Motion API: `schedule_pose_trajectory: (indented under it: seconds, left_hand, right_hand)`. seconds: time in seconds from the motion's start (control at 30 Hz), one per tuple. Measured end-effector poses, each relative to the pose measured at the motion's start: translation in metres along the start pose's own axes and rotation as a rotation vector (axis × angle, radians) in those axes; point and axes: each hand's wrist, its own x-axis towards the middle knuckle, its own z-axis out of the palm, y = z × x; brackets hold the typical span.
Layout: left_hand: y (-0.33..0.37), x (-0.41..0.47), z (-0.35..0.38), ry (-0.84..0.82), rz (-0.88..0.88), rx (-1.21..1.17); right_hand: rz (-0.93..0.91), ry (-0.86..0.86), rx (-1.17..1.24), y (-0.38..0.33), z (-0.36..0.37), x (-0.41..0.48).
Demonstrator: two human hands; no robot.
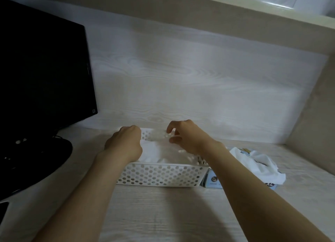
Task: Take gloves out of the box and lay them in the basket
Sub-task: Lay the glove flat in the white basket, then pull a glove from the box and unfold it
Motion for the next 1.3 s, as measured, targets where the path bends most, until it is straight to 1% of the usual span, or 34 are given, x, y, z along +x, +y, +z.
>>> schedule_pose_trajectory:
  seconds: [0.1,0.2,0.27,0.3,0.37,0.4,0.43,0.5,0.57,0.6,0.8,0.87,0.93,0.97,1.07,1.17,1.3]
  left_hand:
    - [-0.002,0.003,0.001,-0.023,-0.005,0.067]
    - [-0.002,0.006,0.004,-0.017,-0.003,0.095]
    - [0.001,0.007,0.005,0.028,0.004,0.125]
    - [0.004,0.007,0.006,0.083,0.022,0.151]
    - [0.009,0.006,0.005,0.199,0.084,0.145]
    - [0.011,0.005,0.005,0.212,0.107,0.075]
    - [0.011,0.006,0.005,0.177,0.119,-0.022]
    - [0.013,0.005,0.007,-0.009,0.079,-0.142]
    - [0.014,0.005,0.009,-0.171,0.031,-0.153]
    - [0.013,0.005,0.009,-0.216,0.014,-0.137]
    - [0.01,0.008,0.01,-0.266,-0.041,-0.127]
    - [0.008,0.008,0.012,-0.215,-0.007,-0.141]
    - [0.008,0.005,0.013,-0.083,0.042,-0.112]
    - [0.011,0.001,0.013,-0.002,0.069,-0.053]
    - [0.03,-0.015,0.012,0.253,0.167,0.121]
    - [0.053,-0.028,0.017,0.461,0.292,0.127]
    - [0.076,-0.041,0.044,0.634,0.553,0.088]
  right_hand:
    - [-0.033,-0.008,-0.022,-0.001,0.001,0.001]
    - [-0.076,0.043,-0.156,-0.002,0.003,-0.003]
    - [-0.094,0.082,-0.174,-0.005,0.001,-0.006]
    - [-0.089,0.069,-0.12,-0.007,-0.003,-0.008]
    - [-0.038,-0.052,0.019,-0.014,-0.013,-0.014]
    - [-0.008,-0.15,0.056,-0.017,-0.016,-0.016]
    - [0.022,-0.245,0.048,-0.019,-0.019,-0.019]
    - [0.068,-0.387,-0.038,-0.023,-0.022,-0.024]
    - [0.079,-0.437,-0.094,-0.024,-0.023,-0.026]
    - [0.077,-0.442,-0.098,-0.023,-0.024,-0.027]
    - [0.035,-0.397,-0.124,-0.02,-0.017,-0.037]
    - [0.022,-0.393,-0.1,-0.02,-0.017,-0.04]
    - [0.034,-0.334,-0.029,-0.019,-0.02,-0.041]
    - [0.04,-0.27,0.026,-0.017,-0.02,-0.042]
    - [0.02,0.043,0.141,-0.013,-0.014,-0.051]
    - [0.0,0.334,0.119,-0.008,-0.005,-0.065]
    - [-0.014,0.662,0.109,0.011,-0.006,-0.091]
